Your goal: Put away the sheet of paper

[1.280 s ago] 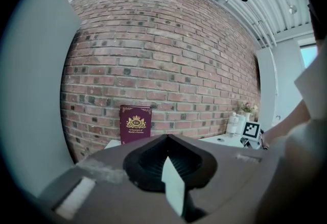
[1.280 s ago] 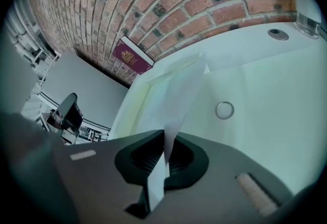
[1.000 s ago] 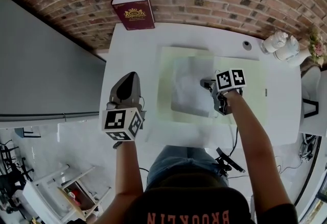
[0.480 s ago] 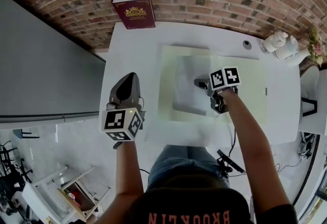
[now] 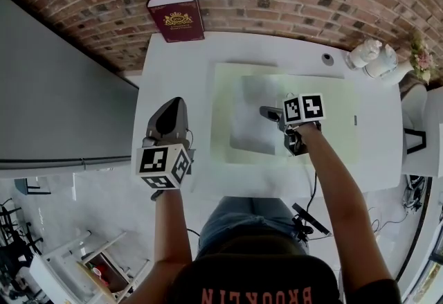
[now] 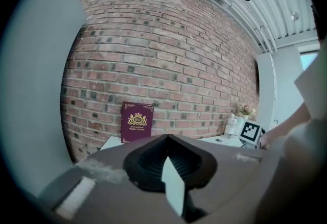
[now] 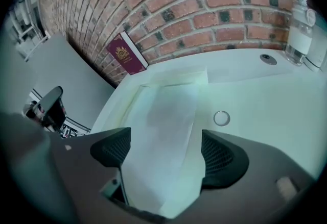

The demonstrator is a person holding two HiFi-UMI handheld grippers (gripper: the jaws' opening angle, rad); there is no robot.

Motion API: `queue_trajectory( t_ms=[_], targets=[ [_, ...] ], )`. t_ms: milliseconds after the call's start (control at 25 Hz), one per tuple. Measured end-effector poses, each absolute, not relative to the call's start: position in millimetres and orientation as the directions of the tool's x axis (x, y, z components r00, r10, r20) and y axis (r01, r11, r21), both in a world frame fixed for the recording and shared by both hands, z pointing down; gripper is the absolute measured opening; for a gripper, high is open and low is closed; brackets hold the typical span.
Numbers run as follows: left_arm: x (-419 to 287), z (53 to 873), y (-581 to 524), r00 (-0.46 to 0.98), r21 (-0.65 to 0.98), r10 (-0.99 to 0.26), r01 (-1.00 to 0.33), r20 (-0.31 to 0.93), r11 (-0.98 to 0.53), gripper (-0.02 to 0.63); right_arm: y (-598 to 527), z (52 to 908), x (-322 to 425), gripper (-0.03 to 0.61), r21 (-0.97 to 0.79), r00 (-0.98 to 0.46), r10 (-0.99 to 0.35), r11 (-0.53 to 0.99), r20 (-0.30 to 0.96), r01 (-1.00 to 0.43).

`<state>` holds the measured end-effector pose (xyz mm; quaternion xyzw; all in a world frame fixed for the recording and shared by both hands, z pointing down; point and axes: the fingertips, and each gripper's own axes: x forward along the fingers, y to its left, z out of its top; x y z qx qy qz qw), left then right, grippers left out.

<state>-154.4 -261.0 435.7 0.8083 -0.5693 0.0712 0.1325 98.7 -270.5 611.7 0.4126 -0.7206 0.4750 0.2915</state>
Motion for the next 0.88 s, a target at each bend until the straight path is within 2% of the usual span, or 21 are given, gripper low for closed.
queue_trajectory(
  t_ms=[80, 240, 320, 400, 880],
  targets=[
    [-151, 434, -262, 0.346, 0.131, -0.902, -0.938, 0.258, -0.322, -0.005, -269, 605, 99, 0.407, -0.452, -0.502, -0.341, 0.218, 0.795, -0.865],
    [-140, 428, -262, 0.359, 0.13, -0.903, -0.933, 0.238, -0.336, -0.005, -270, 589, 108, 0.263, -0.391, -0.478, -0.406, 0.282, 0.779, -0.876],
    [-133, 425, -261, 0.366, 0.131, -0.901, -0.93, 0.231, -0.344, -0.005, -270, 579, 116, 0.169, -0.351, -0.449, -0.451, 0.288, 0.771, -0.891],
    [-125, 422, -258, 0.377, 0.128, -0.899, -0.925, 0.224, -0.357, -0.005, -270, 567, 127, 0.011, -0.315, -0.416, -0.513, 0.276, 0.751, -0.908],
    [-88, 390, -223, 0.405, 0.106, -0.899, -0.914, 0.168, -0.392, -0.005, -236, 481, 153, 0.002, -0.249, -0.423, -0.716, 0.342, 0.555, -0.906]
  ],
)
